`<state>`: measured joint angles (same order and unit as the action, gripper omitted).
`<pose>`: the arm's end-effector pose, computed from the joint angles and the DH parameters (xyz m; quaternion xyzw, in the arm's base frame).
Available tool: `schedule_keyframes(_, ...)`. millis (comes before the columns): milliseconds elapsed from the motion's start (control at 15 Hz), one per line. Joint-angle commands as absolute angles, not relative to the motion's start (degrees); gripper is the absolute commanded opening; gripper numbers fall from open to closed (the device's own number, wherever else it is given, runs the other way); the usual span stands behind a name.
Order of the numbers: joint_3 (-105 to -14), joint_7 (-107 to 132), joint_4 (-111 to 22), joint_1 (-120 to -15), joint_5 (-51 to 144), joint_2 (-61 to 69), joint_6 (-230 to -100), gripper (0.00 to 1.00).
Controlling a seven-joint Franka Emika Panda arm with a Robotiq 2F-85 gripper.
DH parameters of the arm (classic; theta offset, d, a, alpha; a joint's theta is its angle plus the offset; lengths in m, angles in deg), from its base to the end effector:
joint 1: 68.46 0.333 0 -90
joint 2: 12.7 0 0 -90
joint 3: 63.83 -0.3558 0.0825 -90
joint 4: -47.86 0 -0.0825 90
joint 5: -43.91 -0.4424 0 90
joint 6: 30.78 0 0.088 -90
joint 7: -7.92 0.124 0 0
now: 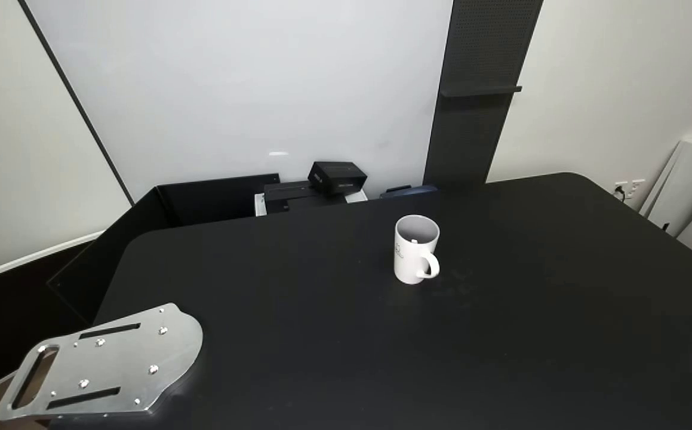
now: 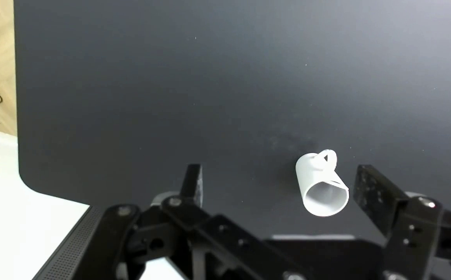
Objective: Put the spoon on the table
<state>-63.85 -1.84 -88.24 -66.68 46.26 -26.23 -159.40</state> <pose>0.5146 0.0145 0.4156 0.9921 0.1124 0.0515 0.0203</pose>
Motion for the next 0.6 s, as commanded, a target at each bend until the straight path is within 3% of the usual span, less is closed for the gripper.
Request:
schedule_keyframes(0,-64.01,-4.19,-80.67,-66.43,47.05,-18.47,-160.08,1.00)
schedule_keyframes(533,-66.28,-14.36,-68.30,-65.55,53.63,-5.58,-164.28,1.00)
